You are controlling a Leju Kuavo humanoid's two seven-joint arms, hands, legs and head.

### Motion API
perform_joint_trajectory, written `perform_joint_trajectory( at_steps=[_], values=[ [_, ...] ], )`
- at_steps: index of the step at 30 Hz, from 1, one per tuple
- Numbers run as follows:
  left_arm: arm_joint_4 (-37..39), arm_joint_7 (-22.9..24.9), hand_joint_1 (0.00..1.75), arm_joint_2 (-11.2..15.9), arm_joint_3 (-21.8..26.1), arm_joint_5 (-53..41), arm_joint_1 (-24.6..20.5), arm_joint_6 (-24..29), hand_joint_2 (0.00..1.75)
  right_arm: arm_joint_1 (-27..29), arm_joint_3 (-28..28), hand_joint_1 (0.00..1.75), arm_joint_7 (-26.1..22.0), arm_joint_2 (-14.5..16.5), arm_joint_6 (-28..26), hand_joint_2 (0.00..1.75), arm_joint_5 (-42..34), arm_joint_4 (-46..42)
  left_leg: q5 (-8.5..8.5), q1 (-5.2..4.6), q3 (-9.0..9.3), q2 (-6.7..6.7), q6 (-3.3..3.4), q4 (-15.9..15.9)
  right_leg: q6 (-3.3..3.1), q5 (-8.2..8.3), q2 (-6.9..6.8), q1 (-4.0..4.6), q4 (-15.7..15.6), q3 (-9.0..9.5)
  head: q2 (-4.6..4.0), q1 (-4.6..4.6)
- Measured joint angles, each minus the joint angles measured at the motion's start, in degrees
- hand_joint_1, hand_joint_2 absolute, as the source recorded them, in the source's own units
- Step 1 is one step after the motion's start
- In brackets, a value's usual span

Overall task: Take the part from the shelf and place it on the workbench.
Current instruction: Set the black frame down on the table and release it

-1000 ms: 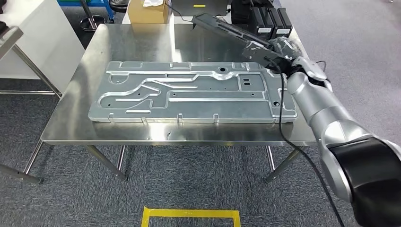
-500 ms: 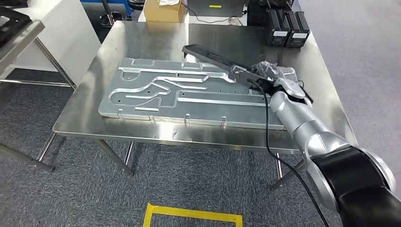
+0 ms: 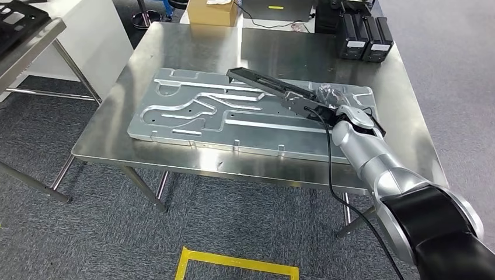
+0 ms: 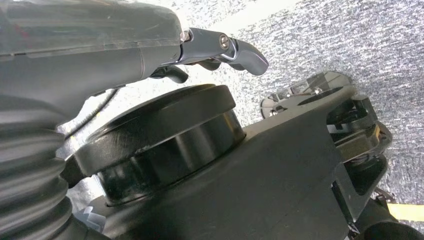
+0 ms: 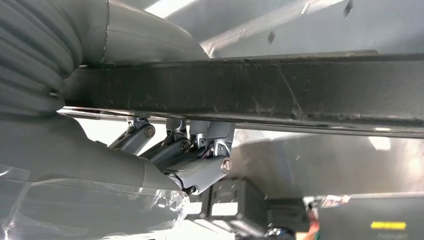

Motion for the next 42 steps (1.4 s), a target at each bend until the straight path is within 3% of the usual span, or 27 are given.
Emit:
perform_joint_trajectory(
  at_steps=[2, 5, 6, 7, 8, 11, 12, 15, 17, 18, 20, 22, 23, 24, 26, 28, 31, 32, 34, 36, 37, 38, 40, 42],
  values=[
    [0.0, 0.0, 0.0, -0.2, 0.0, 0.0, 0.0, 0.0, 1.75, 0.1, 0.0, 1.73, 0.0, -0.1, 0.2, 1.75, 0.1, 0.0, 0.56, 0.33, 0.39, -0.22, 0.55, -0.9, 0.52, -1.24, 0.02, -0.01, 1.5, -0.63, 0.0, 0.05],
    [0.0, 0.0, 0.0, -0.3, 0.0, 0.0, 0.0, 0.0, 1.75, 0.3, 0.0, 1.73, -0.1, -0.3, 0.3, 1.75, 0.1, 0.2, 0.87, 0.45, 0.57, -0.73, 0.92, -1.3, 1.02, -6.11, 0.33, -0.28, 11.4, -5.16, -0.01, 0.1],
    [0.0, 0.0, 0.0, -0.3, 0.0, 0.0, 0.1, 0.0, 1.75, 0.6, 0.0, 1.73, -0.1, -0.4, 0.3, 1.75, 0.1, 0.4, 0.87, 0.47, 0.57, -1.07, 0.92, -1.2, 1.19, -6.97, 0.36, -0.43, 14.4, -6.59, -0.01, 0.1],
    [0.0, 0.0, 0.0, -0.3, 0.0, 0.0, 0.1, 0.0, 1.75, 0.8, 0.0, 1.73, -0.1, -0.4, 0.4, 1.75, 0.1, 0.5, 0.85, 0.52, 0.57, -1.48, 0.88, -1.2, 1.36, -6.75, 0.37, -0.62, 15.4, -7.17, -0.01, 0.09],
    [0.0, 0.0, 0.0, -0.3, 0.0, 0.0, 0.1, 0.0, 1.75, 1.0, 0.0, 1.73, 0.0, -0.4, 0.4, 1.75, 0.2, 0.6, 0.78, 0.6, 0.57, -1.92, 0.77, -1.0, 1.52, -5.44, 0.4, -0.84, 14.2, -6.6, -0.01, 0.1],
    [0.0, 0.0, 0.0, -0.4, 0.0, 0.0, 0.1, 0.0, 1.75, 1.0, 0.0, 1.73, 0.0, -0.6, 0.4, 1.75, 0.2, 0.6, 0.18, 0.73, 0.34, -2.92, -0.07, 0.1, 1.84, -0.6, 1.34, -1.41, 3.7, -1.43, -0.01, 0.12],
    [0.0, 0.0, 0.0, -0.4, 0.0, 0.0, 0.1, 0.0, 1.75, 1.0, 0.0, 1.73, 0.0, -0.6, 0.4, 1.75, 0.2, 0.6, 0.03, 0.69, 0.13, -3.13, -0.4, 0.4, 1.73, -0.17, 1.66, -1.42, 1.6, -0.44, -0.01, 0.13],
    [0.0, -0.2, 0.0, -0.4, 0.0, 0.0, 0.1, 0.1, 1.75, 0.9, 0.0, 1.73, -0.1, -0.6, 0.6, 1.75, 0.3, 0.6, 0.01, 0.7, -0.28, -3.59, -1.28, 0.4, 0.68, -0.32, 1.55, -1.13, 0.9, -0.24, -0.01, 0.15],
    [0.0, -0.5, 0.0, -0.4, 0.0, 0.0, 0.1, 0.1, 1.75, 0.7, 0.0, 1.73, -0.1, -0.5, 0.8, 1.75, 0.3, 0.6, -1.09, 0.74, -0.82, -2.73, -1.83, 1.9, -0.17, -0.2, 1.18, -1.17, 0.6, -0.04, -0.01, 0.05],
    [0.0, -0.8, 0.0, -0.4, 0.0, 0.0, 0.1, 0.2, 1.75, 0.6, 0.0, 1.73, -0.2, -0.5, 0.8, 1.75, 0.3, 0.6, -2.48, 0.75, -1.74, -2.07, -2.04, 4.1, -0.53, -0.16, 0.98, -1.19, 0.5, 0.08, -0.01, -0.04],
    [0.0, -1.3, 0.0, -0.4, 0.0, 0.1, -0.1, 0.1, 1.75, 0.6, 0.0, 0.86, -0.2, -0.5, 1.0, 0.87, 0.3, 0.6, -6.13, 0.77, -4.84, -1.13, -2.29, 11.5, -0.94, -0.22, 0.62, -0.97, 0.5, 0.14, -0.01, -0.2],
    [0.0, -1.7, 0.0, -0.4, 0.0, 0.1, -0.3, 0.0, 1.75, 0.7, 0.0, 0.0, -0.3, -0.6, 1.2, 0.0, 0.2, 0.7, -7.66, 0.8, -6.76, -1.0, -2.29, 16.5, -1.04, -0.25, 0.41, -0.74, 0.5, 0.16, -0.01, -0.19],
    [0.0, -1.8, 0.0, -0.4, 0.0, 0.1, -0.4, 0.1, 1.75, 0.8, 0.0, 0.0, -0.3, -0.6, 1.2, 0.0, 0.2, 0.8, -6.87, 0.79, -6.3, -0.97, -2.17, 16.1, -1.04, -0.25, 0.38, -0.66, 0.5, 0.2, -0.01, -0.19],
    [0.0, -1.8, 0.0, -0.4, 0.0, 0.1, -0.3, 0.2, 1.75, 0.9, 0.0, 0.0, -0.4, -0.6, 1.2, 0.0, 0.1, 0.8, -5.16, 0.77, -4.89, -0.92, -1.96, 13.5, -1.03, -0.26, 0.39, -0.61, 0.6, 0.27, -0.01, -0.19],
    [0.0, -1.7, 0.0, -0.4, 0.0, 0.2, 0.1, 0.7, 0.87, 0.9, 0.0, 0.0, -0.4, -0.6, 1.1, 0.0, -0.1, 0.8, -1.78, 0.56, -1.24, -0.63, -1.34, 5.8, -0.88, -0.25, 0.4, -0.46, 0.6, 0.32, -0.01, -0.17],
    [0.0, -1.6, 0.0, -0.3, 0.0, 0.3, 0.4, 1.1, 0.0, 0.9, 0.0, 0.0, -0.4, -0.7, 0.9, 0.0, -0.3, 0.8, -0.89, 0.25, 0.65, -0.41, -0.8, 1.4, -0.4, -0.04, 0.4, -0.32, 0.6, -0.04, 0.0, -0.16],
    [0.0, -1.6, 0.0, -0.2, 0.0, 0.3, 1.0, 1.1, 0.0, 1.1, 0.0, 0.0, -0.3, -1.0, 0.6, 0.0, -0.5, 0.8, -0.79, 0.28, 0.82, -0.36, -0.14, 0.3, 0.58, 0.28, 0.38, -0.3, 0.4, -0.37, -0.01, -0.11],
    [0.0, -1.7, 0.0, -0.1, 0.0, 0.3, 1.1, 1.0, 0.0, 1.1, 0.0, 0.0, -0.3, -1.1, 0.4, 0.0, -0.7, 0.8, -0.5, 0.4, 0.97, -0.3, 0.2, -0.1, 0.83, -0.29, 0.41, -0.31, 1.1, -0.66, -0.01, -0.08],
    [0.0, -2.3, 0.0, -0.1, 0.0, 0.3, 1.1, 0.9, 0.0, 1.0, 0.0, 0.0, -0.4, -1.4, -0.1, 0.0, -1.0, 0.8, -0.03, 0.57, 1.19, -0.14, 0.72, -0.7, 1.19, -3.13, 0.51, -0.36, 5.8, -2.76, -0.01, -0.01],
    [0.0, -3.1, 0.0, 0.0, 0.0, 0.3, 1.1, 1.1, 0.0, 1.1, -0.2, 0.0, -0.4, -1.9, -0.5, 0.0, -1.5, 0.8, 0.06, 0.54, 1.07, -0.21, 0.91, -0.7, 1.47, -6.26, 0.55, -0.42, 13.0, -6.13, -0.01, 0.03],
    [0.0, -3.4, 0.0, 0.0, 0.0, 0.3, 1.2, 1.2, 0.0, 1.2, -0.3, 0.0, -0.4, -2.2, -0.6, 0.0, -1.9, 0.9, 0.06, 0.54, 1.04, -0.32, 0.94, -0.7, 1.61, -6.63, 0.54, -0.53, 15.1, -7.14, -0.01, 0.03],
    [0.0, -3.7, 0.0, 0.0, 0.0, 0.3, 1.2, 1.4, 0.0, 1.2, -0.6, 0.0, -0.5, -2.5, -0.9, 0.0, -2.2, 0.9, 0.02, 0.55, 1.02, -0.45, 0.91, -0.5, 1.74, -5.99, 0.54, -0.68, 15.3, -7.25, -0.01, 0.03],
    [0.0, -4.2, 0.0, 0.1, 0.0, 0.3, 1.3, 1.8, 0.0, 0.8, -1.3, 0.0, -0.6, -3.1, -1.4, 0.0, -2.9, 0.9, -0.25, 0.62, 0.99, -0.68, 0.66, 0.0, 1.97, -2.28, 0.52, -1.07, 9.4, -4.37, -0.01, 0.03],
    [0.0, -4.7, 0.0, 0.2, 0.0, 0.3, 1.3, 2.1, 0.0, 0.1, -2.2, 0.0, -0.7, -3.8, -2.0, 0.0, -3.6, 0.8, -0.7, 0.45, 0.69, -0.86, 0.17, 0.6, 1.87, -0.12, 0.58, -1.13, 3.0, -1.21, -0.01, 0.02]
  ],
)
